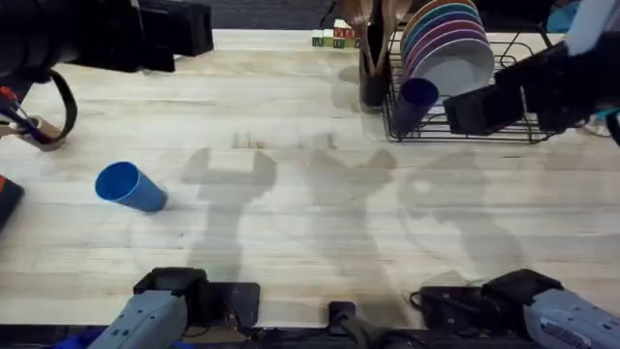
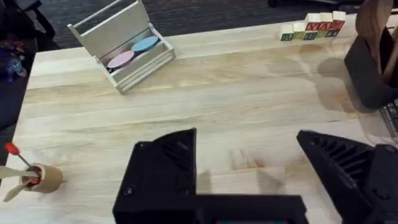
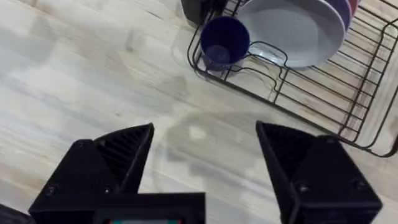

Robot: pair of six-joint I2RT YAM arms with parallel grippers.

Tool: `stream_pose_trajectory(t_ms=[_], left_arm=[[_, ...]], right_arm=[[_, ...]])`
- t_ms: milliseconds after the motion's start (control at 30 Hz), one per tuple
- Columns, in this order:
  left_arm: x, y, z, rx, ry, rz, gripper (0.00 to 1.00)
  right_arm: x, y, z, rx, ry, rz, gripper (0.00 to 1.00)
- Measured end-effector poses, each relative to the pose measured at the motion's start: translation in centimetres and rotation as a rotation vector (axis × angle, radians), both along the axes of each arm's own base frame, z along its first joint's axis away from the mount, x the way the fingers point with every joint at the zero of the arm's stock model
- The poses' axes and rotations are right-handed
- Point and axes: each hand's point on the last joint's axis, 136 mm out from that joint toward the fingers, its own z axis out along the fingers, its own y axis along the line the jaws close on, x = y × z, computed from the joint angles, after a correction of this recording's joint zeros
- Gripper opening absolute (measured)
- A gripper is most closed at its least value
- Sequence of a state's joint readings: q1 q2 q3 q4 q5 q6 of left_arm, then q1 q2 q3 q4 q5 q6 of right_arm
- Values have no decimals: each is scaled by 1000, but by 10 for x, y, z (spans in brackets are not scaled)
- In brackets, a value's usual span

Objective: Pick up the cup on the table and put them onto the rack.

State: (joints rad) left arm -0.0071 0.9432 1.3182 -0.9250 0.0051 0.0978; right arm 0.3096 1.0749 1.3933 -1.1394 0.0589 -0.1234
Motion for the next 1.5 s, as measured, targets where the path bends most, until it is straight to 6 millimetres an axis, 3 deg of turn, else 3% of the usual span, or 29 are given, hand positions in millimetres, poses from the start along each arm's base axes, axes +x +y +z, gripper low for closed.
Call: stream_pose_trajectory(t_ms=[267,667,933,1300,1500], left_arm=[[-6,2,-9,-57,44,51,993],[-48,36,-52,-121,256,376,993],[-58,47,-57,-147,272,491,993],[-78,96,-62,-133,284,751,993],[-75,115,-79,-161,366,844,994]], right_arm=[[-4,-1,1,0,-1,0,994],[-4,-1,1,-3,0,3,994],[-4,-1,1,-5,-1,6,994],[2,1,6,4,-32,8,994],[6,2,9,9,-54,9,994]])
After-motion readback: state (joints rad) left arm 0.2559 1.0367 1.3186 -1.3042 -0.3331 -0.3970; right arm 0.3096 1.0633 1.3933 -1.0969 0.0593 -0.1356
